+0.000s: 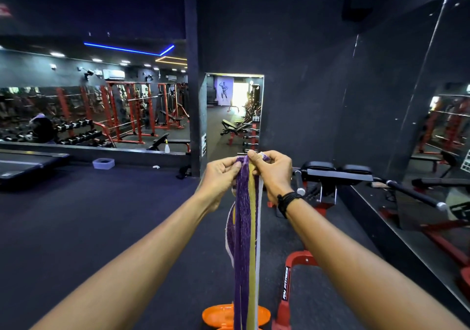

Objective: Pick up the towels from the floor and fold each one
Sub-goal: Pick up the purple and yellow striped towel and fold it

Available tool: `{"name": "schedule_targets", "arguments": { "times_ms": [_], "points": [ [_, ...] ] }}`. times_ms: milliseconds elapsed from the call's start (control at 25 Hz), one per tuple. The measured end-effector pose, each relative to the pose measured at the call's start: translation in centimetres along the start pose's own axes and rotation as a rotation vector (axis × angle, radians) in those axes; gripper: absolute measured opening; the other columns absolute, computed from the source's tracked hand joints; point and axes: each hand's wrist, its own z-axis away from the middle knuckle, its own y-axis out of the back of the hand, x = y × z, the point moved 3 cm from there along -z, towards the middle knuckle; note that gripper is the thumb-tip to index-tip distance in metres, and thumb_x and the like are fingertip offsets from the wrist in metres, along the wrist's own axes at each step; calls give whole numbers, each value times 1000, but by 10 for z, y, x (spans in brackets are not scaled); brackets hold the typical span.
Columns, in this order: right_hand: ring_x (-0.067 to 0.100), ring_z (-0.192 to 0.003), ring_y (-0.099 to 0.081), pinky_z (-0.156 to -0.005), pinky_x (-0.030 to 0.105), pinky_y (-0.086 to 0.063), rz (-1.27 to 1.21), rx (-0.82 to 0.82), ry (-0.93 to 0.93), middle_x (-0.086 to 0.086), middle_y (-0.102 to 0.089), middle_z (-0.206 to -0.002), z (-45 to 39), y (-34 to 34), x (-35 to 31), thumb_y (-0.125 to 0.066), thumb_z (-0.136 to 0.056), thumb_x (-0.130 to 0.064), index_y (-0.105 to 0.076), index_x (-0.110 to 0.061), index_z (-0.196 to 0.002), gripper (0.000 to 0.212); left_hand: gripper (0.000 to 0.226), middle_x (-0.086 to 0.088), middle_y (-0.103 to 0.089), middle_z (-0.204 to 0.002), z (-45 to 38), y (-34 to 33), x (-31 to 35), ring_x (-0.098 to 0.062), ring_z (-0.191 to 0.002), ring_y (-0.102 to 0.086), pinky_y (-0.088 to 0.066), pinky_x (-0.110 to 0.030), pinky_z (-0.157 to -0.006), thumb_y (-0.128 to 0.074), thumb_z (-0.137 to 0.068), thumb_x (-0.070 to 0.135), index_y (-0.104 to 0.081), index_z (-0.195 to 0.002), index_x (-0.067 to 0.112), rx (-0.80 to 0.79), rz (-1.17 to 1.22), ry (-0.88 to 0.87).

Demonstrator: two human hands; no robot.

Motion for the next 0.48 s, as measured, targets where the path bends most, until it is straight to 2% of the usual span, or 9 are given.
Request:
{"name": "schedule_targets", "arguments": {
  "times_ms": [120, 200, 240, 320, 360, 440, 480],
  "points": [
    [7, -45, -53, -57, 33, -52, 7, 35, 9, 2, -63, -53, 0, 1, -2, -83, -69, -37, -64, -11, -63, 33, 16, -4, -75, -84, 5, -11, 1, -8, -69, -69, -55, -19, -59, -60, -93, 14, -69, -104, 8, -7, 40, -2],
    [6, -46, -53, -55, 28, -49, 6, 29, 6, 2, -64, -56, -1, 2, 0, -84, -68, -37, -65, -10, -64, 34, 17, 1, -74, -76, 5, -19, 1, -5, -65, -68, -54, -18, -57, -65, -88, 9, -69, -103, 2, 66, 31, -14],
    [9, -48, -55, -57, 31, -49, -13, -10, 1, 4, -65, -58, 0, 0, 2, -84, -67, -38, -64, -10, -64, 35, 15, 3, -73, -71, 3, -19, 0, -4, -62, -67, -55, -18, -59, -64, -89, 5, -69, -102, 0, 129, 18, -23],
    [13, -51, -56, -60, 36, -48, -44, -174, 7, 6, -63, -58, 0, -1, 6, -82, -67, -46, -62, -11, -63, 40, 13, 3, -70, -68, -6, -13, 1, -5, -59, -64, -55, -20, -62, -58, -92, 1, -70, -94, 3, 253, -48, -31],
    [12, -51, -52, -58, 35, -45, 34, -285, 45, 4, -60, -57, -1, 0, 10, -80, -66, -52, -60, -14, -60, 43, 17, 2, -68, -69, -11, -7, 3, -8, -60, -63, -53, -21, -62, -56, -93, 1, -70, -87, 9, 289, -97, -41],
    [6, -52, -42, -53, 26, -35, 364, -536, 163, -4, -52, -54, -5, 11, 17, -79, -67, -52, -55, -15, -56, 46, 28, 1, -63, -71, -22, 7, 12, -13, -66, -56, -45, -22, -62, -54, -94, 2, -67, -75, 19, 312, -192, -65],
    [5, -53, -40, -51, 25, -32, 512, -668, 186, -6, -51, -55, -5, 18, 22, -81, -68, -49, -56, -13, -57, 45, 31, 1, -62, -72, -27, 13, 17, -13, -68, -53, -42, -21, -60, -52, -95, 3, -65, -73, 22, 313, -225, -75]
  ]
}}
